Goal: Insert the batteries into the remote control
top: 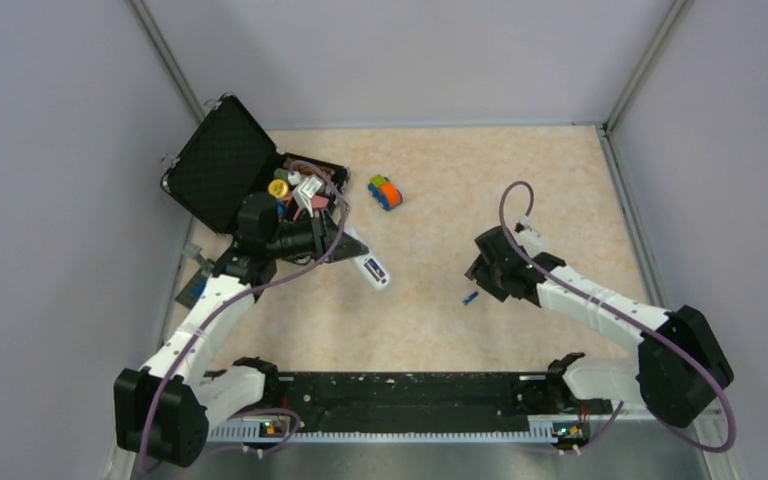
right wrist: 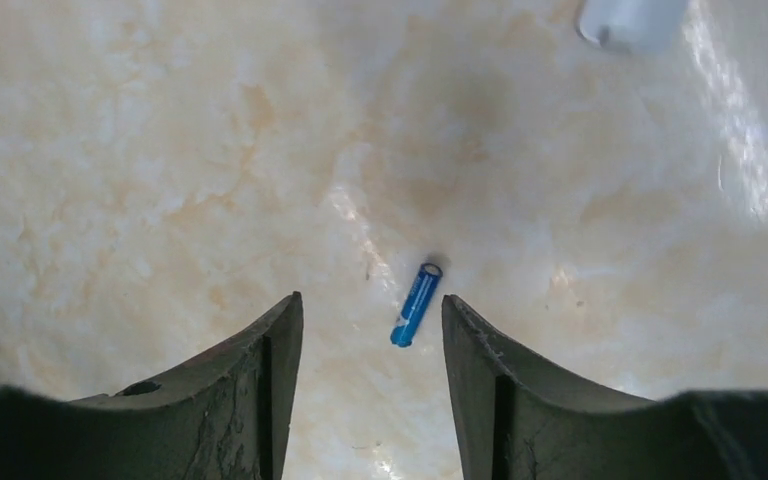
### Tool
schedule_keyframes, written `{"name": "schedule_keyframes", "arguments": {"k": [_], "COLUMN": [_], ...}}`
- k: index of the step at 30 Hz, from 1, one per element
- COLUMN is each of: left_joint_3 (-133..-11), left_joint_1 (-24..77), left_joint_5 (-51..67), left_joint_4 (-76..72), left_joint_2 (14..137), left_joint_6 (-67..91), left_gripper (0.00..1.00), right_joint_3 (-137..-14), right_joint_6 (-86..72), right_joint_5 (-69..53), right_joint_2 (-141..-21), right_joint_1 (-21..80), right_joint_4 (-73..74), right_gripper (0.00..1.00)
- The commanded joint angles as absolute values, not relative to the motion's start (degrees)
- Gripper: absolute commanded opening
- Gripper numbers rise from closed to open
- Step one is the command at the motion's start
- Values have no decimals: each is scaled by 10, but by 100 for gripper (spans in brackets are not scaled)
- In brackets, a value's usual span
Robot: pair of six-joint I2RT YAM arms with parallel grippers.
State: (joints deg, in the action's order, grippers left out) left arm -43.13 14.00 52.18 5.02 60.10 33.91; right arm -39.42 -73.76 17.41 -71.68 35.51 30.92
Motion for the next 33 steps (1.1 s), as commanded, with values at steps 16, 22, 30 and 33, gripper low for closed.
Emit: {"name": "schedule_keyframes", "arguments": {"k": [16,22,30,33], "left_joint_3": [-452,-456,-476,-480], "left_joint_1": [72,50,27,25], "left_joint_5": [522,522,531,532], "left_joint_4": [24,34,38,36], "left_joint_2": [601,604,618,624], "left_joint_6": [341,331,325,328], "left_gripper": [0,0,0,0], "right_joint_3": [-416,-416,-421,-427], "right_joint_6": [368,424,467,483], "right_joint_5": [-47,-148,-162,-150], "right_joint_2": [-692,-708,-757,-774], "right_joint_1": [345,345,345,345], "right_joint_4": [239,302,318,315], "right_gripper": [48,48,47,47]}}
